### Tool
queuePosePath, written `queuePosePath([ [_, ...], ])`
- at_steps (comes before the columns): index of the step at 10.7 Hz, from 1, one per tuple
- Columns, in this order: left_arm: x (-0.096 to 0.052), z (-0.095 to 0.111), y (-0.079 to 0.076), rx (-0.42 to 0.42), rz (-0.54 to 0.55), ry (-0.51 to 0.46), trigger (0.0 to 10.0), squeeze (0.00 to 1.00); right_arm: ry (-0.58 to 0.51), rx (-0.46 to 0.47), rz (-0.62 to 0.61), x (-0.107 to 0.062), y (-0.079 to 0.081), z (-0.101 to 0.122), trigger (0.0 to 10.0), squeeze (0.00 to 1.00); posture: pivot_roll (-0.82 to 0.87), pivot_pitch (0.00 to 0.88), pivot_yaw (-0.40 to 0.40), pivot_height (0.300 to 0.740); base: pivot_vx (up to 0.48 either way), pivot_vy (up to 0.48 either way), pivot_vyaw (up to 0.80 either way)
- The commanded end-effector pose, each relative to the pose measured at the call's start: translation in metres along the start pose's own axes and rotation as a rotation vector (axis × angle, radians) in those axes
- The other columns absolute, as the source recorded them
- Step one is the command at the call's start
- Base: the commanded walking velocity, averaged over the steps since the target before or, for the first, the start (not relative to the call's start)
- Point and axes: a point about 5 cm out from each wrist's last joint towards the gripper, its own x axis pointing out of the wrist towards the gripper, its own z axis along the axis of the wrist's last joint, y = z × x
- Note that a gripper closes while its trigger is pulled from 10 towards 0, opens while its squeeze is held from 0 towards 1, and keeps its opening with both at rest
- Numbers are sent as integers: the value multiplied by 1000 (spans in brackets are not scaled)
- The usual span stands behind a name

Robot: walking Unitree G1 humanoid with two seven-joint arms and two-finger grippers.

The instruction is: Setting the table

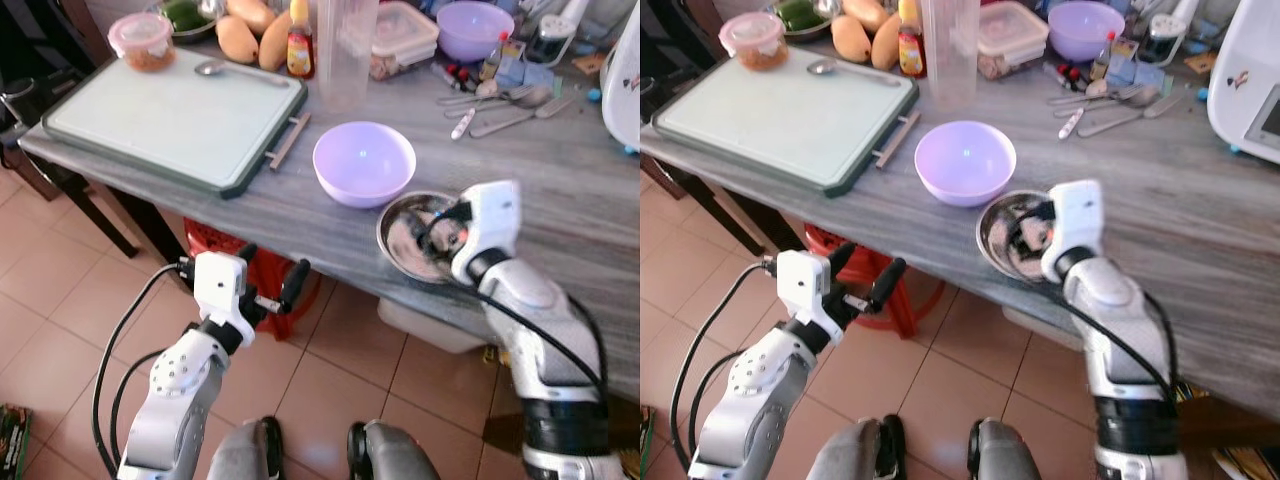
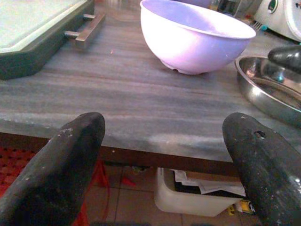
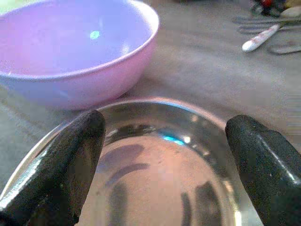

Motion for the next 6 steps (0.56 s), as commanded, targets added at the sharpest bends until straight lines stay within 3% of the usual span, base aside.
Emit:
queuePosePath([
  [1,-2,-3,2,0,11,12,10000,0,-23,-6,-20,-4,-1,3,10000,0,-58,146,25,740,0,0,0],
  [5,-1,1,13,25,147,-4,10000,0,-227,-68,-144,-34,3,13,10000,0,-56,153,15,740,0,0,0],
  [6,-1,3,15,27,161,-7,10000,0,-251,-40,-145,-39,6,11,10000,0,-57,155,15,740,0,0,0],
])
